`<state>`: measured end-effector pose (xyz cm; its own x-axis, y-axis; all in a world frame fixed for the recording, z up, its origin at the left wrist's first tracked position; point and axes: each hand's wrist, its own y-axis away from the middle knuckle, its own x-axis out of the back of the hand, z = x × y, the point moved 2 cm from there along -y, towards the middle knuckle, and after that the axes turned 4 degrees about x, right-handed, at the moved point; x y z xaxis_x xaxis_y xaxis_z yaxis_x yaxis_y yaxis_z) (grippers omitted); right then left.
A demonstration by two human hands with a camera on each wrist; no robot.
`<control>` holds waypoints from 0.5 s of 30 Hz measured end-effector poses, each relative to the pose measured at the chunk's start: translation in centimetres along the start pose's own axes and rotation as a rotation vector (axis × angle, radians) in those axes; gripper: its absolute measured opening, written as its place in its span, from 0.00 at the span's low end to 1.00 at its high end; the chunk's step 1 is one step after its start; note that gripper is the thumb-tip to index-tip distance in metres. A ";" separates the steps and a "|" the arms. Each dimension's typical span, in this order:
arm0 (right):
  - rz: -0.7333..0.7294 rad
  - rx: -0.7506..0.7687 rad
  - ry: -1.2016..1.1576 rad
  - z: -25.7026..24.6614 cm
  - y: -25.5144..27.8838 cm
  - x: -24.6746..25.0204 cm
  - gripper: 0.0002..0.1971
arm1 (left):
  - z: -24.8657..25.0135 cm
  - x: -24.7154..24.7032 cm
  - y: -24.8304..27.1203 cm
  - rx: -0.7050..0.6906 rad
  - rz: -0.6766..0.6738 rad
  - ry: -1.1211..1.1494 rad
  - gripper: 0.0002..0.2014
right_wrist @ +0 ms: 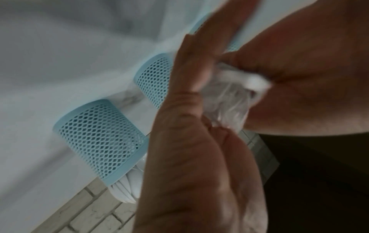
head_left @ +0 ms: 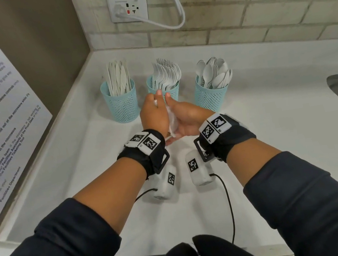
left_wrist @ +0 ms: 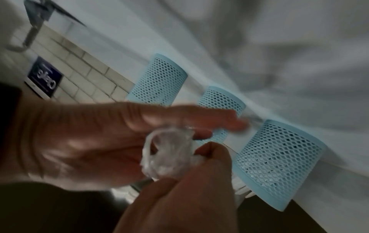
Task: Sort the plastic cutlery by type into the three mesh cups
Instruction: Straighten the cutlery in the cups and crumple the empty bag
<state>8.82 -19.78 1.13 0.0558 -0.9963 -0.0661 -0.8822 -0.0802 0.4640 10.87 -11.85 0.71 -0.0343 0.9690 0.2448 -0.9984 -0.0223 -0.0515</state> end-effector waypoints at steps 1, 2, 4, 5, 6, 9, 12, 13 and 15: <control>0.010 0.000 -0.032 -0.1 0.1 -0.2 0.30 | 0.2 -0.1 0.3 -0.034 -0.006 -0.014 0.12; 0.057 0.018 -0.053 -0.2 0.3 -0.3 0.30 | 0.3 -0.2 0.6 -0.060 -0.010 -0.041 0.09; 0.178 0.095 -0.007 -0.8 0.8 -0.3 0.27 | 0.3 -0.1 0.7 -0.047 -0.006 -0.143 0.10; 0.224 0.162 0.114 -1.1 0.7 -0.2 0.24 | 0.3 0.0 0.7 0.002 -0.020 -0.198 0.13; 0.238 0.202 0.209 -1.3 0.6 -0.2 0.20 | 0.3 0.1 0.6 0.064 -0.040 -0.234 0.18; 0.274 0.320 0.354 -1.3 0.3 -0.5 0.20 | 0.0 0.1 0.3 0.147 -0.073 -0.202 0.27; 0.400 0.406 0.279 -0.8 -0.1 -0.7 0.24 | 0.2 -0.2 0.4 0.163 -0.109 0.019 0.23; 0.434 0.448 0.303 -0.8 -0.1 -0.8 0.23 | 0.4 -0.4 0.6 0.217 -0.170 0.124 0.20; 0.502 0.517 0.340 -0.7 -0.1 -0.9 0.19 | 0.9 -0.5 1.2 0.350 -0.329 0.322 0.18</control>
<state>9.20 -18.89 1.74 -0.3401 -0.8712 0.3541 -0.9402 0.3233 -0.1074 9.67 -12.55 1.43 0.2409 0.9636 -0.1158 -0.9114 0.2657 0.3144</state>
